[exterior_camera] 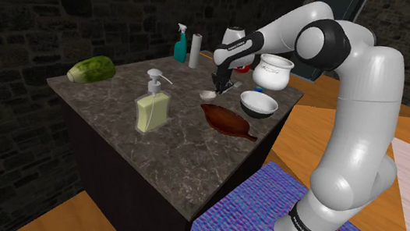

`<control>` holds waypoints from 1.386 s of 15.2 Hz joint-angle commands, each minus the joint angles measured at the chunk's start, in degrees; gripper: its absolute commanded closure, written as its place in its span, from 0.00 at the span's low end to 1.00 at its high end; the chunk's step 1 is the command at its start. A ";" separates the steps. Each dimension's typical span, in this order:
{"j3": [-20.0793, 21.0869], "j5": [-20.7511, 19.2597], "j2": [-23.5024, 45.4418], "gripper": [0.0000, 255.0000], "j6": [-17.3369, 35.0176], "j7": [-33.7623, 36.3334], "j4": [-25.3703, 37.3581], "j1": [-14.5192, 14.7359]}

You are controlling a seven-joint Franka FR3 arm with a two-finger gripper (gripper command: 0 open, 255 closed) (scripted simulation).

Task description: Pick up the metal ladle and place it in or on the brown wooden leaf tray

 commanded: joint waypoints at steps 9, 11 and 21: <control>0.10 0.32 -3.24 1.00 -6.21 -0.75 3.02 -0.02; 0.11 0.38 -3.79 1.00 -7.53 -0.89 3.79 -0.01; 0.37 -0.30 -12.07 1.00 -9.12 0.43 -3.03 1.02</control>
